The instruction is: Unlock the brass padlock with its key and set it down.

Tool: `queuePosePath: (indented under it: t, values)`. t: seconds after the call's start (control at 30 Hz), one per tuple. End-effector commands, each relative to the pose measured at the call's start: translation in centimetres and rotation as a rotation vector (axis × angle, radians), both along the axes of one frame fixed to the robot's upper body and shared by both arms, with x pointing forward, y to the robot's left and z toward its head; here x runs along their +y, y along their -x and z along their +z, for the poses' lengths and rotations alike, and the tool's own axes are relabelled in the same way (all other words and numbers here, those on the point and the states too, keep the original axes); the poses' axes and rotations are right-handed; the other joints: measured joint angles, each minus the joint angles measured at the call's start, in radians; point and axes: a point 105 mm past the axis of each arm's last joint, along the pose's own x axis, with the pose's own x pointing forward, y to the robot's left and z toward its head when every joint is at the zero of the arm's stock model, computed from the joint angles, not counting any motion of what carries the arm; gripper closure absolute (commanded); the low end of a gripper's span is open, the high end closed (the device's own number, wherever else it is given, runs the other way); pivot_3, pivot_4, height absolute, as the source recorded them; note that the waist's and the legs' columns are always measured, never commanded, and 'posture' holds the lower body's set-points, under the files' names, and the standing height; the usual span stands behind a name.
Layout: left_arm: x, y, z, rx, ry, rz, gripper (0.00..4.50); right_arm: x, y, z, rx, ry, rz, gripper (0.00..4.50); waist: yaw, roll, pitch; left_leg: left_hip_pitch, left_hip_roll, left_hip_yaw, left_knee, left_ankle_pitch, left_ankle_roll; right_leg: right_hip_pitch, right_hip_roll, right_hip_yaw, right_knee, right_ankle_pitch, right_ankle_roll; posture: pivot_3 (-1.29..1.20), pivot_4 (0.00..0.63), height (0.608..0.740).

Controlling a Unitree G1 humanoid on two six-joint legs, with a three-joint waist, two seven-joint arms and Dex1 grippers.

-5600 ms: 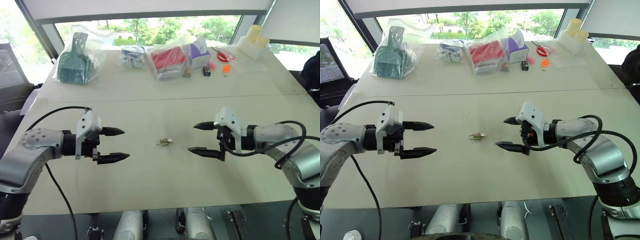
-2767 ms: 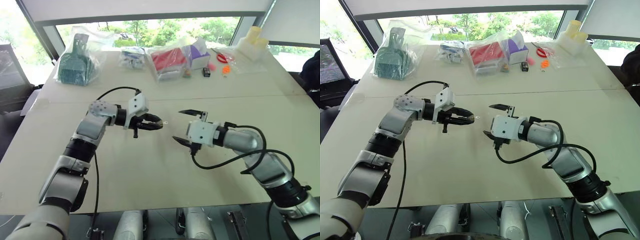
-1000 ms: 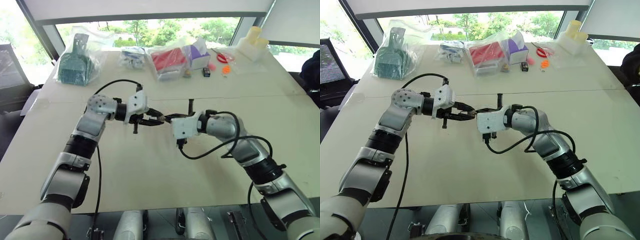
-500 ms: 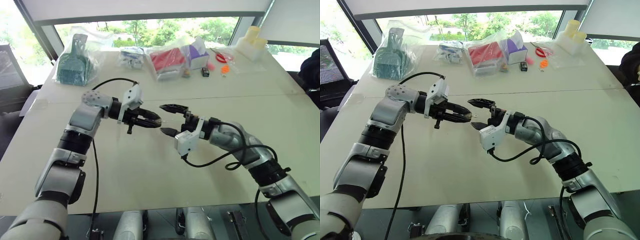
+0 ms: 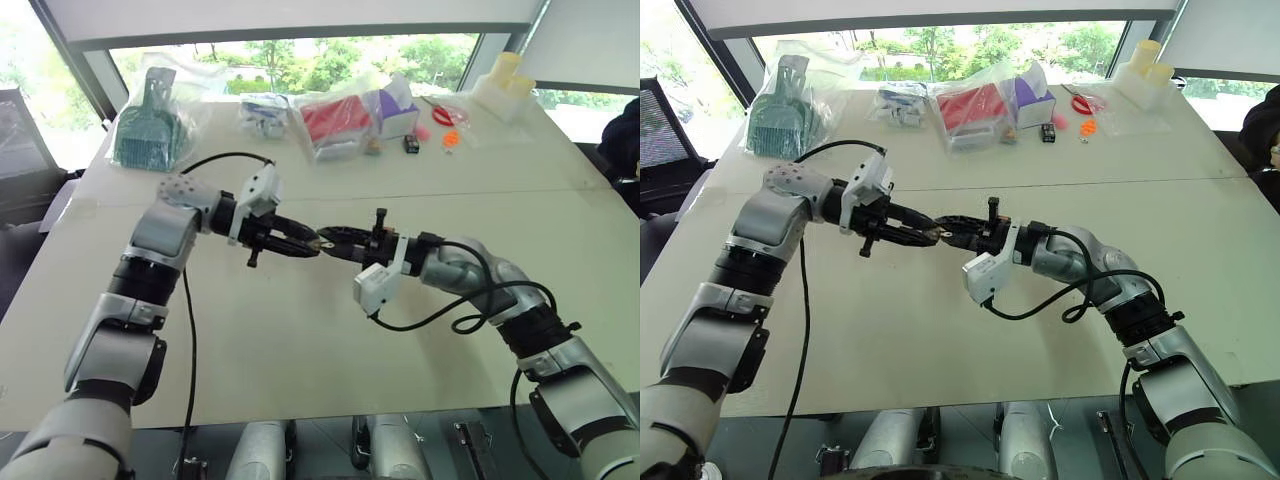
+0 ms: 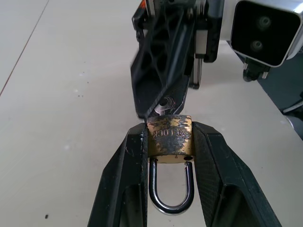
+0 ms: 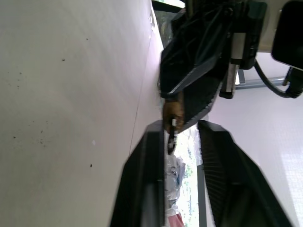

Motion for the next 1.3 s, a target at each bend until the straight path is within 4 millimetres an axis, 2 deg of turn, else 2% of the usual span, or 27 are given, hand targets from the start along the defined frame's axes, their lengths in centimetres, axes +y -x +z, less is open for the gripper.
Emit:
queuePosePath:
  t: [0.03,0.3,0.4,0.53,0.77,0.87,0.93,0.97,1.03,1.3]
  values:
    - [-0.46,0.11,0.94,-0.05,-0.002,-0.021,3.76,0.45,0.71,1.8,-0.069,-0.021,0.054,4.45,0.0,0.0,0.0,0.0,0.0,0.0,0.0,0.0,0.0,0.0,0.0,0.0,0.0,0.0,0.0,0.0,0.15,0.74]
    - [-0.46,0.02,0.85,-0.052,-0.006,-0.022,3.76,0.7,0.89,1.72,-0.061,-0.021,0.068,4.45,0.0,0.0,0.0,0.0,0.0,0.0,0.0,0.0,0.0,0.0,0.0,0.0,0.0,0.0,0.0,0.0,0.15,0.74]
    - [-0.42,0.01,0.83,-0.052,-0.008,-0.022,3.76,0.75,0.99,1.95,-0.062,-0.035,0.075,3.29,0.0,0.0,0.0,0.0,0.0,0.0,0.0,0.0,0.0,0.0,0.0,0.0,0.0,0.0,0.0,0.0,0.15,0.74]
    - [-0.44,0.04,0.89,-0.053,-0.007,-0.025,3.76,0.8,1.01,1.84,-0.08,-0.021,0.079,1.23,0.0,0.0,0.0,0.0,0.0,0.0,0.0,0.0,0.0,0.0,0.0,0.0,0.0,0.0,0.0,0.0,0.15,0.74]
    - [-0.47,0.14,1.06,-0.042,0.0,-0.035,3.76,0.92,1.01,1.74,-0.099,-0.012,0.093,1.23,0.0,0.0,0.0,0.0,0.0,0.0,0.0,0.0,0.0,0.0,0.0,0.0,0.0,0.0,0.0,0.0,0.15,0.74]
    - [-0.53,0.19,1.11,-0.04,0.002,-0.039,3.76,1.0,0.94,1.75,-0.104,-0.006,0.098,2.07,0.0,0.0,0.0,0.0,0.0,0.0,0.0,0.0,0.0,0.0,0.0,0.0,0.0,0.0,0.0,0.0,0.15,0.74]
    - [-0.57,0.19,1.13,-0.04,0.003,-0.04,3.76,1.03,0.93,1.74,-0.106,-0.004,0.102,3.06,0.0,0.0,0.0,0.0,0.0,0.0,0.0,0.0,0.0,0.0,0.0,0.0,0.0,0.0,0.0,0.0,0.15,0.74]
    - [-0.59,0.2,1.14,-0.039,0.004,-0.04,3.76,1.05,0.93,1.74,-0.107,-0.003,0.103,3.74,0.0,0.0,0.0,0.0,0.0,0.0,0.0,0.0,0.0,0.0,0.0,0.0,0.0,0.0,0.0,0.0,0.15,0.74]
    - [-0.62,0.2,1.17,-0.039,0.005,-0.041,3.76,1.06,0.92,1.7,-0.107,0.001,0.106,4.48,-0.001,0.0,0.0,0.0,0.0,0.0,0.0,0.0,0.0,0.0,0.0,0.0,0.0,0.0,0.0,0.0,0.15,0.74]
    - [-0.84,0.42,1.23,-0.036,0.013,-0.05,3.76,1.01,0.81,1.47,-0.097,0.014,0.104,4.48,-0.001,0.0,0.0,0.0,0.0,0.0,0.0,0.0,0.0,0.0,0.0,0.0,0.0,0.0,0.0,0.0,0.15,0.74]
